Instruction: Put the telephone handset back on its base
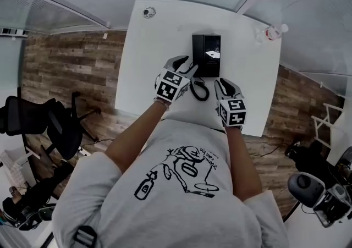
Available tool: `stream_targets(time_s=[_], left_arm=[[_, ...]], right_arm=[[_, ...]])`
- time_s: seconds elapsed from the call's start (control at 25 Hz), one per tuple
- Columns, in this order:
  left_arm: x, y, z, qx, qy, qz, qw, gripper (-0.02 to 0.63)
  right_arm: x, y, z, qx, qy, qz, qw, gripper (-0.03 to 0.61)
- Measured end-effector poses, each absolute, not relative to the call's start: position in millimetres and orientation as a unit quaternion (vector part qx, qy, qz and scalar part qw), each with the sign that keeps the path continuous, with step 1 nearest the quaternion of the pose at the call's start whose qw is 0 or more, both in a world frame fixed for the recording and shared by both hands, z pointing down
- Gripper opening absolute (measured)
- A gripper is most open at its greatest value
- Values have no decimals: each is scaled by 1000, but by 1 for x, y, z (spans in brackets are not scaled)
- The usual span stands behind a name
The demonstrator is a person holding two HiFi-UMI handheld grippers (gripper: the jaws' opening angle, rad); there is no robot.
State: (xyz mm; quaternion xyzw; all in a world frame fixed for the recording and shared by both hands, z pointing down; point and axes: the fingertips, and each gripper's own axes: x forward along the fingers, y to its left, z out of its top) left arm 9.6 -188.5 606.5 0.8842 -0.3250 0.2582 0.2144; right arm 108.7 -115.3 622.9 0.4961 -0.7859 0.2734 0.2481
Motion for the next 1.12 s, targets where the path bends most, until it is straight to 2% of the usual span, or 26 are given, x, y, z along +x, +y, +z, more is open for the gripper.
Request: stream_targets(time_s=[0.32,1.12], left_arm=[[5,-164,523,903,-340,169,201,160],[2,-108,338,936,-335,33,106,133]], right_arm=[[128,-124,525,525,-805,204,188,54],[98,-95,310,515,-851,68,82,43]])
